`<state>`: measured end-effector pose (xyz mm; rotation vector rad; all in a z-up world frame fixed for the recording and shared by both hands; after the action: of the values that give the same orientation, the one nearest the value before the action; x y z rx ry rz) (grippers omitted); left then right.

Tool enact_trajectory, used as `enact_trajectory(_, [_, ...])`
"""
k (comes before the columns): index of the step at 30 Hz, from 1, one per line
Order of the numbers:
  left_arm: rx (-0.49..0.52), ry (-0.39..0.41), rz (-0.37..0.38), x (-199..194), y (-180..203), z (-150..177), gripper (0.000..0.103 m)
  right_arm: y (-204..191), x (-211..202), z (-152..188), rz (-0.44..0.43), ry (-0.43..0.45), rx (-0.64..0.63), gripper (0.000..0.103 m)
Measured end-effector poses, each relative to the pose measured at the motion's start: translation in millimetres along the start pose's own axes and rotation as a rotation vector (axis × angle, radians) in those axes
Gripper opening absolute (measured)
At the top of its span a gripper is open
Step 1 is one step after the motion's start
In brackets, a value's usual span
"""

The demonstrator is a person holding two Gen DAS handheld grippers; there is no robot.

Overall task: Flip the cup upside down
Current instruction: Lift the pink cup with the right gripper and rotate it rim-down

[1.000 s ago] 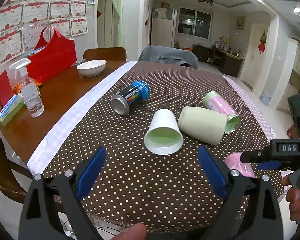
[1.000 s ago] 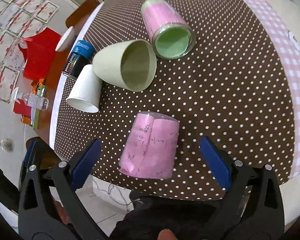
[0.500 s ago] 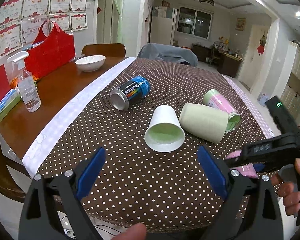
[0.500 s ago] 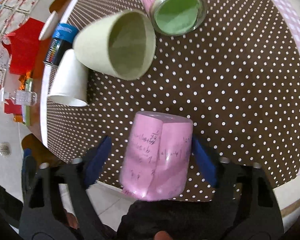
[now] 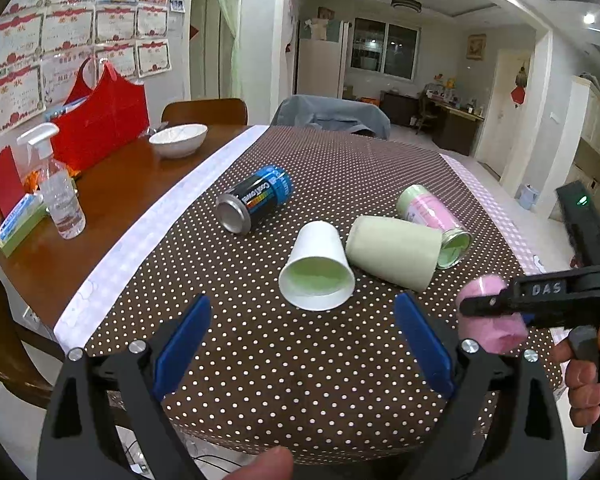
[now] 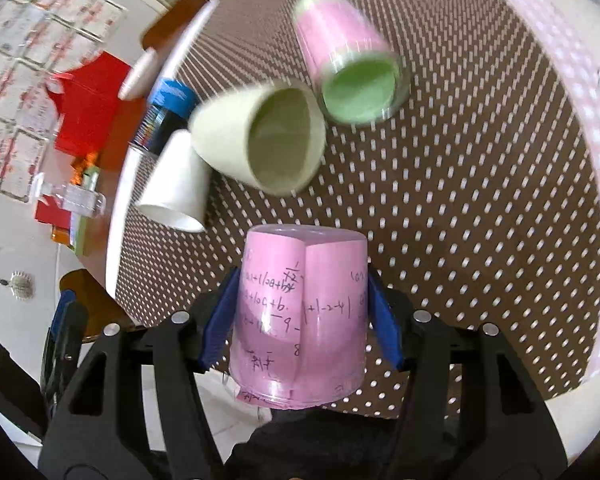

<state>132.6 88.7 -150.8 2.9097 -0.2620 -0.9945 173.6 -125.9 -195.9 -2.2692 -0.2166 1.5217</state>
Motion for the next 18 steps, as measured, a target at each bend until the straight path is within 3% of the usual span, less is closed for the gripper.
enact_trajectory(3, [0.014,0.007,-0.003,-4,7,-2,0.091,-3,-19,-6,-0.002,0.11,-0.03,0.06])
enact_trajectory(11, [0.05,0.026,-0.003,-13,27,-6,0.091,-10,-60,-4,0.067,0.511,-0.166,0.06])
enact_trajectory(18, [0.077,0.022,0.003,-14,44,-6,0.091,-13,-56,17,0.183,0.768,-0.246,0.06])
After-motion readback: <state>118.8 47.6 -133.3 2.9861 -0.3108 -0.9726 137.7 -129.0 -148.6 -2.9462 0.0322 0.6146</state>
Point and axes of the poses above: each gripper's, at about its wrist camera, not at the fingertips, and x roughly the way its jaws point, y to its right, z to its underside, the point moved 4 cm from there along x, roughly the way its jaws point, and after that the axes turned 6 degrees about z, right-handed, at the moved point
